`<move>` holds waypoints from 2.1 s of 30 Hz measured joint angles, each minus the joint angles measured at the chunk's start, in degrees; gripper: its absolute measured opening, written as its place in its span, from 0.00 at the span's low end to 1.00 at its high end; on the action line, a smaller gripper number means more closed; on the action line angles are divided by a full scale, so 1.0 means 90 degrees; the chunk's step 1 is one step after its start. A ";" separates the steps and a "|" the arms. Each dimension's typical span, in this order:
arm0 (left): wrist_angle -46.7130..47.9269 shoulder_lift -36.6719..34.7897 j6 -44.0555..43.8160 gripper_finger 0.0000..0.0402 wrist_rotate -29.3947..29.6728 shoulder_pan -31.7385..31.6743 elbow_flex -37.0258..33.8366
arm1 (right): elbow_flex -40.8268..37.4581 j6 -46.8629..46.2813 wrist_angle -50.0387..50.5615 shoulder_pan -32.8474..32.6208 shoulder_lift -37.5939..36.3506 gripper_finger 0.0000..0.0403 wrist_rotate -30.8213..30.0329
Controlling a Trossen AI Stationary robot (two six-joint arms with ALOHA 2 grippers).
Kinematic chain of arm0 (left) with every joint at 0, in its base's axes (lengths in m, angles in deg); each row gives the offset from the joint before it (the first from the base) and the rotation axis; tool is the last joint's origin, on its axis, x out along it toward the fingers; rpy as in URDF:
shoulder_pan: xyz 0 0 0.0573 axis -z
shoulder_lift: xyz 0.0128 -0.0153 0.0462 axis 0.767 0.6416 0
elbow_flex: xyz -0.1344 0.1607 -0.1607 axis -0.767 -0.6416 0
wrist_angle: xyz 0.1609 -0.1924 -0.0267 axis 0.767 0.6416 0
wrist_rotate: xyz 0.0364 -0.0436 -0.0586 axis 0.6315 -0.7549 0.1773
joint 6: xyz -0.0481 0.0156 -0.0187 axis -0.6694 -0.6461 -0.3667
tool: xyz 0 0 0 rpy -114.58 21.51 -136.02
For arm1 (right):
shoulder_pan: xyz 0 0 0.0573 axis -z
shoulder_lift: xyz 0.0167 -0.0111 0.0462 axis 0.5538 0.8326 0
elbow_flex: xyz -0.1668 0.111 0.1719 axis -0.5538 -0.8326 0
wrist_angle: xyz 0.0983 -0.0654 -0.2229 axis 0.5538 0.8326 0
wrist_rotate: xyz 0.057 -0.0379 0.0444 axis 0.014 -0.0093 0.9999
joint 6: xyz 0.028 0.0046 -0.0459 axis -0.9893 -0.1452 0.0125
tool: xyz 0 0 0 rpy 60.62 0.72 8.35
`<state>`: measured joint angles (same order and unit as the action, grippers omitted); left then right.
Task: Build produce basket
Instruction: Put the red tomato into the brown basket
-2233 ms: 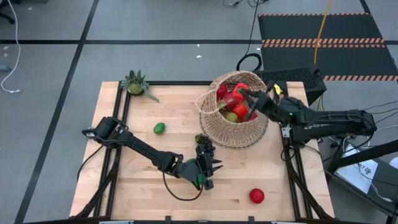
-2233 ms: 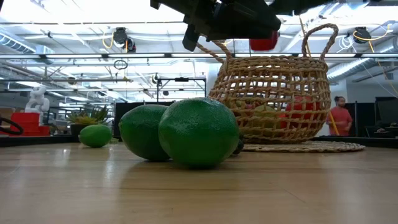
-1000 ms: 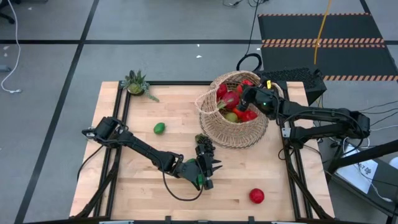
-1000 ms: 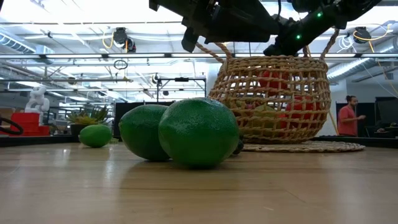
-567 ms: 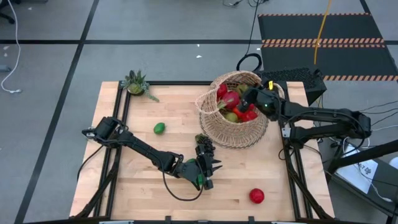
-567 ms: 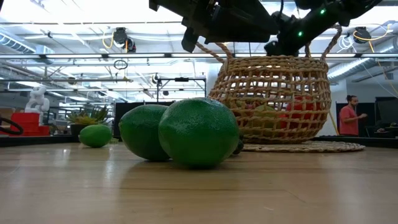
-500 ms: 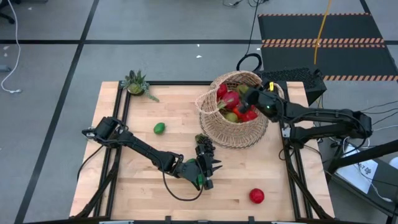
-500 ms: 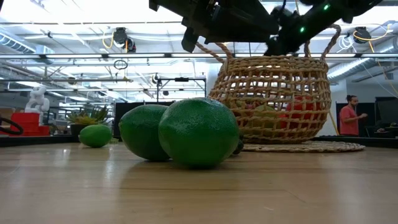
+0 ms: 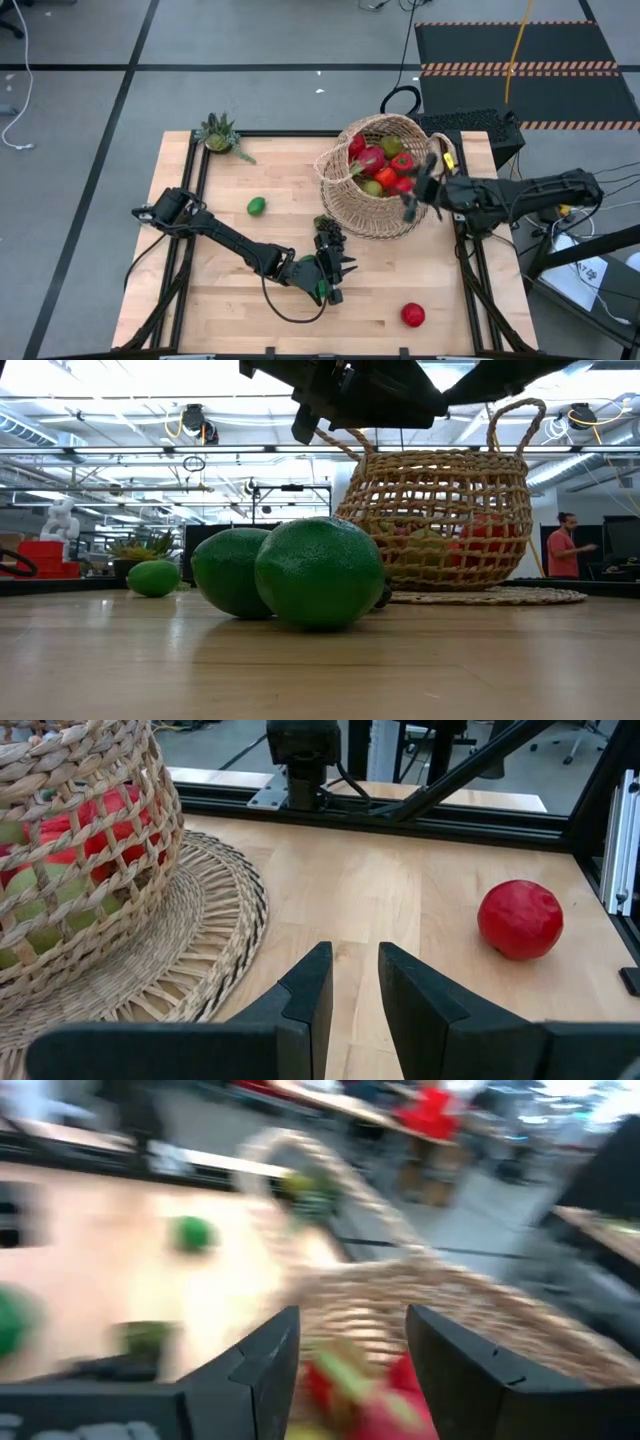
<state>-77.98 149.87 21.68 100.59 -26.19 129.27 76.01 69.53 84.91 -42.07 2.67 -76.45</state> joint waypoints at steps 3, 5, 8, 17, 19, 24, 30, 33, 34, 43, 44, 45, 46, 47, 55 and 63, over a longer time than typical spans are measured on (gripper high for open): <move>-0.0010 0.0000 -0.0021 0.22 -0.0002 0.0028 0.0000 | 0.0000 -0.0321 0.0257 -0.0610 -0.0101 0.44 0.0322; -0.0015 0.0000 -0.0083 0.22 -0.0002 0.0042 0.0001 | 0.0000 -0.0457 0.0365 -0.0998 -0.0107 0.44 0.0489; -0.0102 0.0000 -0.0143 0.22 -0.0002 0.0074 -0.0001 | 0.0000 -0.0659 0.0420 -0.1604 -0.0100 0.44 0.0702; -0.0279 0.0000 -0.0197 0.22 -0.0298 0.0191 -0.0001 | 0.0000 -0.2047 0.0752 -0.3449 0.0017 0.44 0.0690; -0.0330 0.0000 -0.0196 0.22 -0.0373 0.0209 -0.0001 | 0.0000 -0.2354 0.0761 -0.3842 0.0132 0.44 0.0664; -0.0678 0.0000 0.0045 0.22 -0.0759 0.0326 0.0149 | 0.0000 -0.3297 0.0758 -0.4774 0.0681 0.44 0.0653; -0.0101 0.0112 0.1149 0.24 -0.0783 0.0733 0.1142 | 0.0000 -0.4688 0.0743 -0.5787 0.1652 0.44 0.0298; 0.0179 0.0366 0.1391 0.31 -0.0730 0.0881 0.1644 | 0.0000 -0.5514 0.0678 -0.6260 0.2166 0.44 0.0291; 0.0339 0.0429 0.1469 0.35 -0.0681 0.0919 0.1759 | 0.0000 -0.5783 0.0640 -0.6432 0.2340 0.44 0.0275; 0.0327 0.1508 0.1407 0.70 -0.0667 0.0963 0.2892 | 0.0000 -0.7051 0.0131 -0.7451 0.3524 0.44 0.0037; 0.0323 0.1655 0.1397 0.73 -0.0667 0.0961 0.3026 | 0.0000 -0.7243 0.0151 -0.7480 0.3615 0.44 0.0154; 0.0333 0.1783 0.1390 0.75 -0.0670 0.0960 0.3137 | 0.0000 -0.7390 0.0162 -0.7512 0.3702 0.43 0.0184; 0.0336 0.1937 0.1391 0.77 -0.0681 0.0960 0.3268 | 0.0000 -0.7482 0.0135 -0.7531 0.3781 0.42 0.0189; 0.0335 0.2091 0.1388 0.78 -0.0707 0.0960 0.3402 | 0.0003 -0.7529 0.0106 -0.7539 0.3873 0.41 0.0189; 0.0371 0.2958 0.1372 0.82 -0.0771 0.0962 0.4232 | 0.0002 -0.7989 0.0143 -0.7195 0.4549 0.32 0.1010; 0.0676 0.3033 0.1291 0.82 -0.0723 0.0908 0.4230 | 0.0002 -0.7663 0.0111 -0.6613 0.4904 0.23 0.1360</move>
<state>-71.90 177.17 33.29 94.08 -18.02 167.34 76.03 0.56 85.91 -101.59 46.80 -64.22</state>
